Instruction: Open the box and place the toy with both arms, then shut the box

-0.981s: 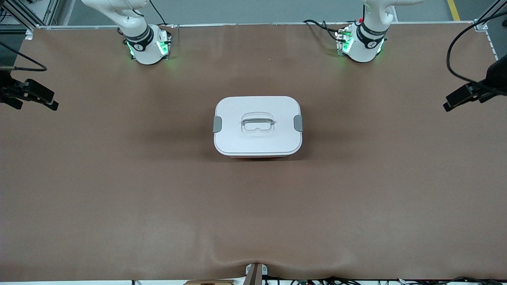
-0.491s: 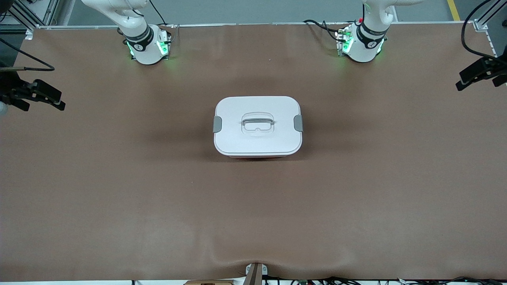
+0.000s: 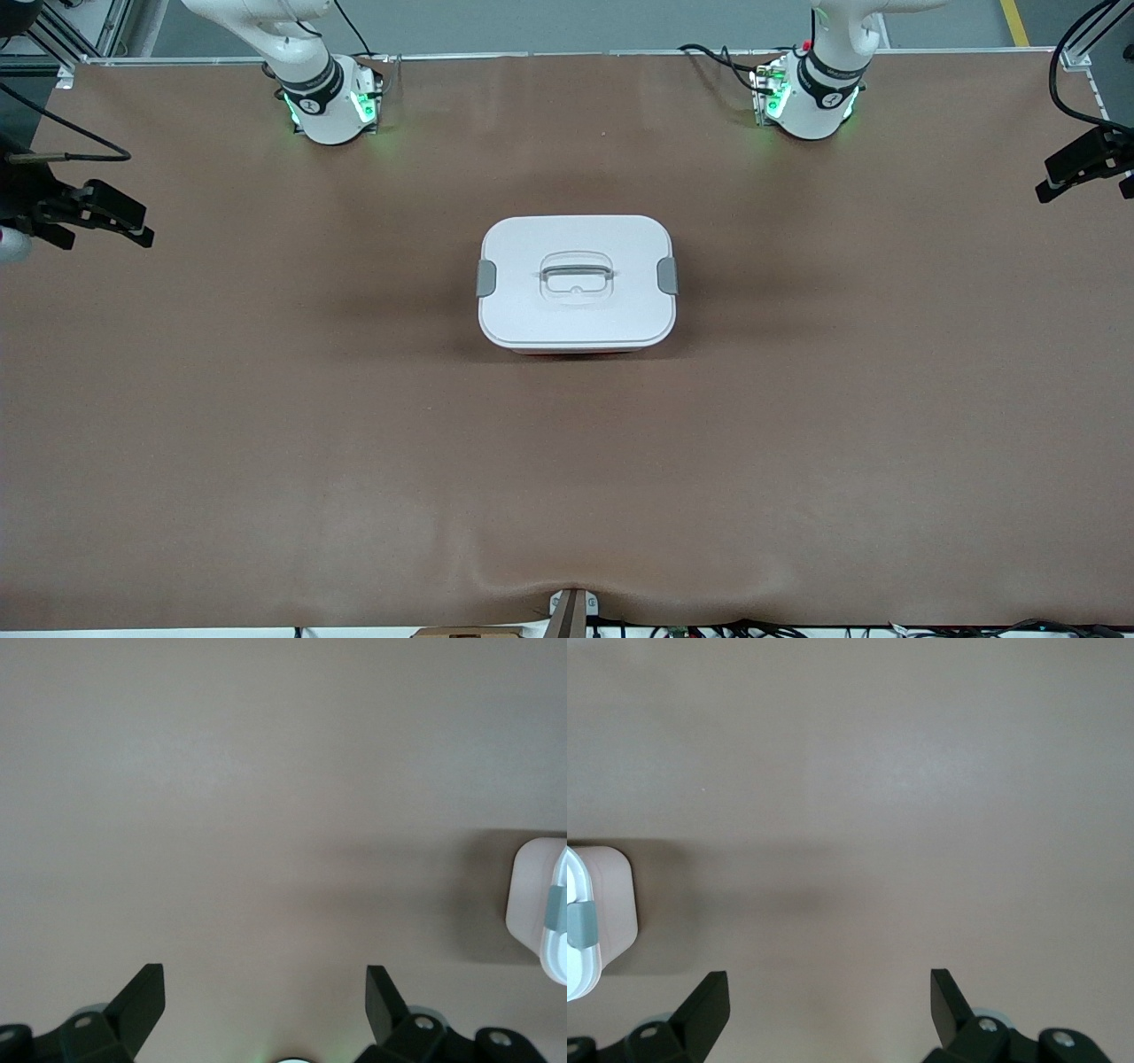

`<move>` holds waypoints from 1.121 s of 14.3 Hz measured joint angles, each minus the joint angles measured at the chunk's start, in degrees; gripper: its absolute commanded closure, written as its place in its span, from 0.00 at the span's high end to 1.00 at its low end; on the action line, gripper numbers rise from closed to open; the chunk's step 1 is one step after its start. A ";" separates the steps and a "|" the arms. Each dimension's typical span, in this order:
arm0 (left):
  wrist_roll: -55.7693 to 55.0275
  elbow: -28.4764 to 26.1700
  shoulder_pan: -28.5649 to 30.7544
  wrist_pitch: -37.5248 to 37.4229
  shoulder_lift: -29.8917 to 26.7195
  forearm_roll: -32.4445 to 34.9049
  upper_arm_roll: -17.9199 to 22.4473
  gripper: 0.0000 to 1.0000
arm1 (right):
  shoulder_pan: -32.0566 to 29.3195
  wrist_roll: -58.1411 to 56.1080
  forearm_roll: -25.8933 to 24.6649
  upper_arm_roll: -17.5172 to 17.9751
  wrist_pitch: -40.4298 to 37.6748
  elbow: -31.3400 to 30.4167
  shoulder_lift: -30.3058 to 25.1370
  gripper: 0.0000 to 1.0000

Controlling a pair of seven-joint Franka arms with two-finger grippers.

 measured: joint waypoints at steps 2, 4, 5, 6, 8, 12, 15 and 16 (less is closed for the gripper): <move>-1.06 -0.01 -0.10 -0.43 -0.42 0.00 -0.98 1.00 | 0.34 -0.07 0.08 0.02 -0.59 -0.09 -0.01 1.00; -1.08 -0.02 -0.12 -0.43 -0.48 0.00 -1.27 1.00 | 0.78 -0.07 0.09 0.04 -1.45 -0.09 -0.13 1.00; -0.75 -0.03 -0.11 -0.43 -0.49 0.00 -1.26 1.00 | 0.80 -0.07 0.10 0.03 -2.03 -0.09 -0.19 1.00; -0.19 -0.04 -0.11 -0.43 -0.49 0.00 -1.26 1.00 | 0.80 -0.07 0.10 0.02 -2.62 -0.09 -0.28 1.00; 0.37 -0.15 -0.11 -0.43 -0.48 0.00 -1.26 1.00 | 0.80 -0.07 0.11 0.02 -3.39 -0.09 -0.53 1.00; 0.67 -0.20 -0.11 -0.42 -0.46 0.00 -1.29 1.00 | 0.80 -0.07 0.11 0.00 -3.68 -0.09 -0.68 1.00; 0.64 -0.18 -0.25 -0.37 -0.14 0.00 -1.29 1.00 | 0.81 -0.07 0.13 0.00 -3.66 -0.09 -0.68 1.00; 0.63 -0.12 -0.26 -0.36 -0.01 0.00 -1.29 1.00 | 0.81 -0.07 0.14 0.00 -3.65 -0.09 -0.68 1.00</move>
